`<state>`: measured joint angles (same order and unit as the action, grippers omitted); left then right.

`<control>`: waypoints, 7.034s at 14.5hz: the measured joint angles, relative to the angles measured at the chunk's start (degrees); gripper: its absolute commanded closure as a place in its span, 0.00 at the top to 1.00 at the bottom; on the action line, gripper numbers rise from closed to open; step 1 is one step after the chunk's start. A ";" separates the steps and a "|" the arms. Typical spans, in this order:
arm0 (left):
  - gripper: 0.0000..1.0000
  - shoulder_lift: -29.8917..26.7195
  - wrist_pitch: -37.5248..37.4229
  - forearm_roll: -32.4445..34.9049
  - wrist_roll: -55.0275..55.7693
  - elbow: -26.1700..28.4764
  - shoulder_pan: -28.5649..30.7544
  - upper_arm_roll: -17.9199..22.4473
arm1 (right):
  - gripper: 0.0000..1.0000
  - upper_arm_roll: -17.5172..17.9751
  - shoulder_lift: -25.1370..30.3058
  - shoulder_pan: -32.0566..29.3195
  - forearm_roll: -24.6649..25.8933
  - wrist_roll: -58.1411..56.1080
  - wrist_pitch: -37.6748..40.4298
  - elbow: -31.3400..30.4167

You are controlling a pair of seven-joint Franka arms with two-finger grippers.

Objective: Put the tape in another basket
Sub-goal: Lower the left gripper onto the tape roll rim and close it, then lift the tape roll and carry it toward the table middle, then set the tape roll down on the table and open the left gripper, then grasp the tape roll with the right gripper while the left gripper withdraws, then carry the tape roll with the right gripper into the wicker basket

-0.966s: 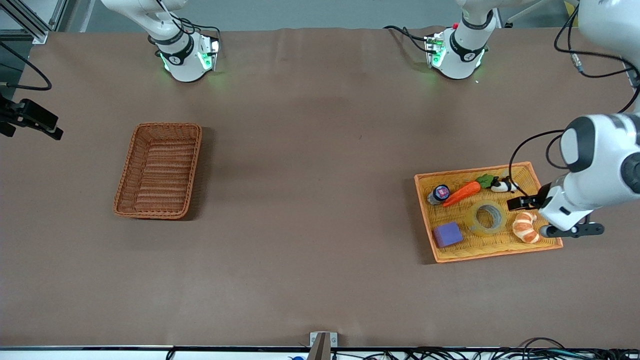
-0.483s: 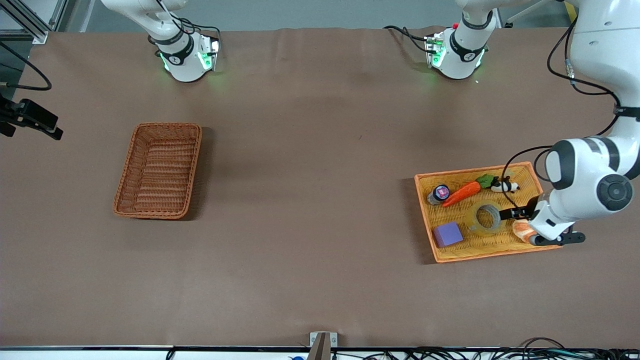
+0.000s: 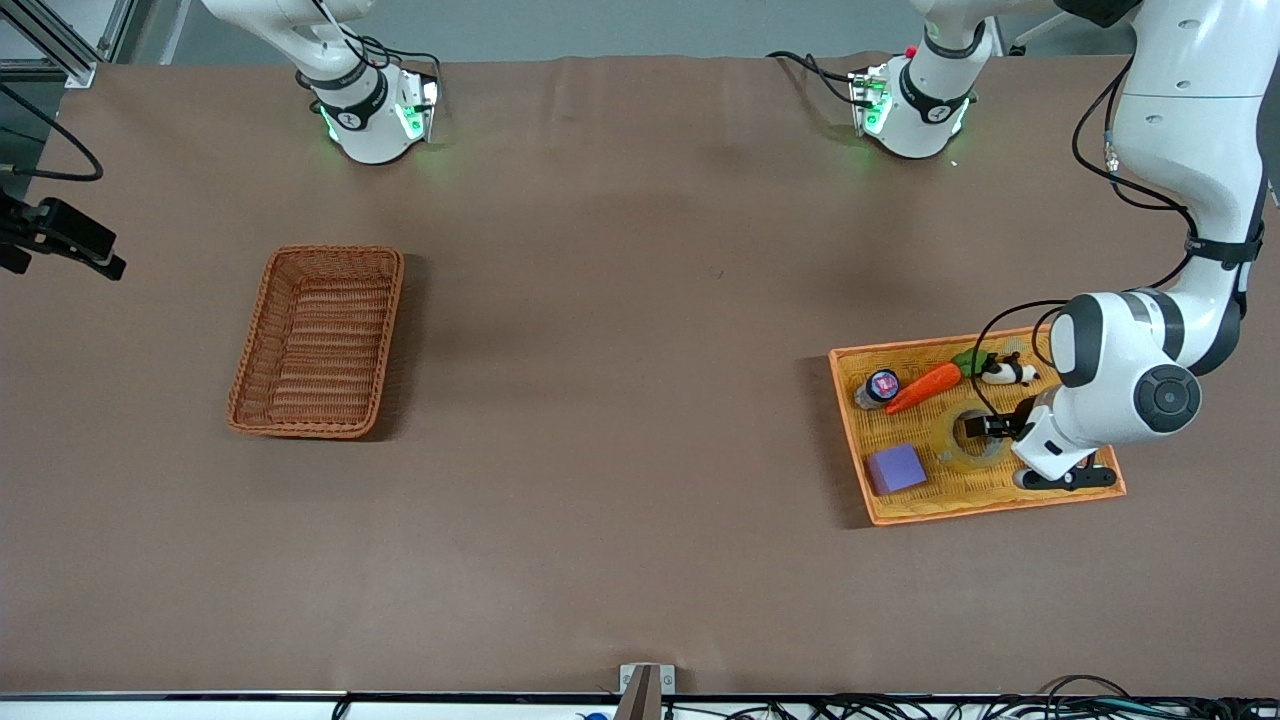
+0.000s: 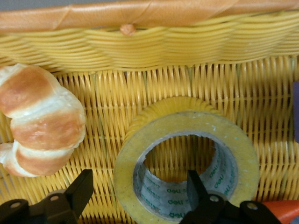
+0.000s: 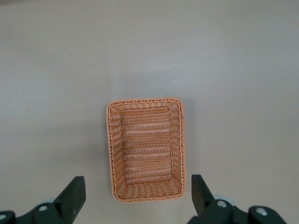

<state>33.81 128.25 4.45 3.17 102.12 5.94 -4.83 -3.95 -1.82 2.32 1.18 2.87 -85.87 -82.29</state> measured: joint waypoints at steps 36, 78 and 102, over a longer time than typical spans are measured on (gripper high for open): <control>0.00 -7.47 -16.55 0.02 0.70 -18.46 -4.82 -18.12 | 1.00 -0.10 0.00 0.00 0.00 0.00 0.04 0.00; 1.00 -23.42 -7.00 1.33 27.02 -5.64 -25.07 -3.95 | 1.00 12.74 -14.51 13.99 0.82 24.23 -41.86 -28.92; 1.00 -30.60 -37.33 -4.75 4.84 -15.07 -5.97 -4.30 | 0.00 12.17 -31.04 20.59 13.86 35.76 -58.02 -28.22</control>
<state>3.21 90.93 -0.30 8.01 87.05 -0.03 -9.13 8.22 -32.85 22.91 15.04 38.63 -143.89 -110.51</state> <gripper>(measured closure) 0.000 0.784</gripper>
